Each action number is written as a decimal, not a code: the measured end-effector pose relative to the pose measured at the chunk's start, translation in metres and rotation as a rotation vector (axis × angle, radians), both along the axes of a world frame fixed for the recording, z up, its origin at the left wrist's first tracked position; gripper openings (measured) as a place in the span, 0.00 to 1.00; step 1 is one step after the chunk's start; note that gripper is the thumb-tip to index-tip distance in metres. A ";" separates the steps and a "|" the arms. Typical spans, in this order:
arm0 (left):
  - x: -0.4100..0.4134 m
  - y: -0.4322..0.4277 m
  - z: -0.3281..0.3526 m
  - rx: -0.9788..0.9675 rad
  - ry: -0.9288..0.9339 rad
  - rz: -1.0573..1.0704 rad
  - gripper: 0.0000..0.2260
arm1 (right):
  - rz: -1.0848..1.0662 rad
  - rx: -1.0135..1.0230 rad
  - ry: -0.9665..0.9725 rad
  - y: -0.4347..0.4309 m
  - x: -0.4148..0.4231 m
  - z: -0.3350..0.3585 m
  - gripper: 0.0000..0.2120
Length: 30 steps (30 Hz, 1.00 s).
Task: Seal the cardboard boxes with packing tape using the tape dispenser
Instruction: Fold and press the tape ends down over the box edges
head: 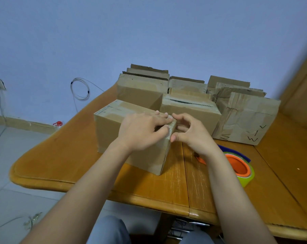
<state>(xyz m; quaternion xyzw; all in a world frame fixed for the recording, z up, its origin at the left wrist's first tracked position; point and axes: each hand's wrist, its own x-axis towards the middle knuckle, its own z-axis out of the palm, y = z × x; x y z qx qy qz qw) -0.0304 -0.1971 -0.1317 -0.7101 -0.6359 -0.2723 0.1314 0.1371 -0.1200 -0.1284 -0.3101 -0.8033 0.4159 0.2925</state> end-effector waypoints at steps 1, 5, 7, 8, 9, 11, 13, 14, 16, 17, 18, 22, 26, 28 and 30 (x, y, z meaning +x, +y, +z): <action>0.000 0.000 0.000 0.005 -0.003 -0.005 0.30 | -0.006 -0.017 0.001 0.000 0.000 0.002 0.41; 0.000 -0.001 0.000 -0.004 0.004 -0.012 0.30 | 0.010 -0.053 0.030 -0.006 0.002 0.002 0.35; -0.001 -0.001 0.002 -0.020 -0.007 -0.018 0.30 | 0.019 -0.064 0.015 -0.013 0.006 0.002 0.31; -0.001 -0.002 0.002 -0.036 -0.016 -0.024 0.30 | 0.024 -0.051 -0.011 -0.019 0.007 0.004 0.29; -0.001 -0.002 0.003 -0.051 -0.026 -0.029 0.30 | 0.019 -0.024 -0.028 -0.025 0.006 0.006 0.28; -0.001 -0.002 0.005 -0.067 -0.080 -0.018 0.28 | -0.022 0.021 -0.021 -0.040 0.003 0.010 0.27; -0.002 -0.004 0.008 -0.082 -0.272 0.013 0.25 | -0.017 0.071 -0.040 -0.056 -0.007 0.011 0.27; -0.003 -0.006 0.010 -0.086 -0.401 0.014 0.23 | -0.006 0.132 -0.096 -0.064 -0.013 0.008 0.28; -0.005 -0.008 0.012 -0.073 -0.555 -0.005 0.17 | -0.037 0.297 -0.235 -0.072 -0.023 -0.001 0.31; -0.006 -0.010 0.013 -0.069 -0.564 -0.014 0.16 | -0.080 0.379 -0.280 -0.073 -0.026 -0.005 0.32; -0.008 -0.011 0.013 -0.067 -0.546 -0.022 0.16 | -0.120 0.441 -0.296 -0.072 -0.028 -0.007 0.31; -0.020 -0.020 0.012 -0.117 -0.273 0.010 0.27 | -0.169 0.497 -0.299 -0.070 -0.030 -0.006 0.26; -0.044 -0.034 0.014 -0.265 0.046 0.051 0.43 | -0.199 0.543 -0.387 -0.074 -0.038 -0.003 0.24; -0.055 -0.040 0.015 -0.372 0.133 0.062 0.48 | -0.182 0.590 -0.451 -0.075 -0.042 0.000 0.24; -0.062 -0.042 0.016 -0.406 0.178 0.085 0.46 | -0.142 0.638 -0.528 -0.074 -0.048 0.005 0.24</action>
